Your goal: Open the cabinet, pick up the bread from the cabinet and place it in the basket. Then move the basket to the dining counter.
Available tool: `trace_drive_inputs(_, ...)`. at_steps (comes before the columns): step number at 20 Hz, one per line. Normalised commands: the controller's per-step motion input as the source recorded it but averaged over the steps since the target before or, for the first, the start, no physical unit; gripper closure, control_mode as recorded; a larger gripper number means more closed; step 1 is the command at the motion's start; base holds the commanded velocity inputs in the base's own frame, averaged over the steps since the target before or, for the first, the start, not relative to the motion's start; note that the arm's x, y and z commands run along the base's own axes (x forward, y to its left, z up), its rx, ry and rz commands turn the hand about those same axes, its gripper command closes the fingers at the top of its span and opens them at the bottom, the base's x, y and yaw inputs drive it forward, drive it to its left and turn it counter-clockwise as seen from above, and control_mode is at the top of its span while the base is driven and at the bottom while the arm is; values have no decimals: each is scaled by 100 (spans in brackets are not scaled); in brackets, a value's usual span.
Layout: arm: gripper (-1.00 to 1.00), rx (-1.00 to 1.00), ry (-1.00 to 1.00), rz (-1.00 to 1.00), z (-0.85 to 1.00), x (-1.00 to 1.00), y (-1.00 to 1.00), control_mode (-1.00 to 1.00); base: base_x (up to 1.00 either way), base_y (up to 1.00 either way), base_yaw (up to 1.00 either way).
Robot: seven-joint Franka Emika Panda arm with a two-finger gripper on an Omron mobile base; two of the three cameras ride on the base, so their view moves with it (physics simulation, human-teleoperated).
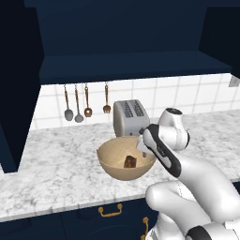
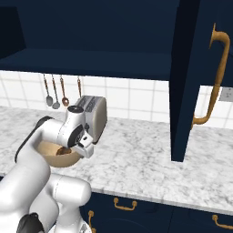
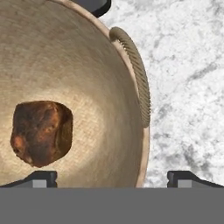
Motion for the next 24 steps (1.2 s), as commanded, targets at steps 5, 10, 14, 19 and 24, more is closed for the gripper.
trace_drive_inputs(5,100,0,0,0,-24,-1,0,-100,0,0,0)
trace_drive_inputs(10,100,0,0,0,-13,-1,0,-100,0,0,0)
trace_drive_inputs(14,100,0,0,0,0,0,0,-100,0,0,0)
trace_drive_inputs(19,100,2,0,-3,14,-10,-3,-100,0,0,0)
trace_drive_inputs(24,100,9,-4,-10,65,-18,-23,-100,0,0,0)
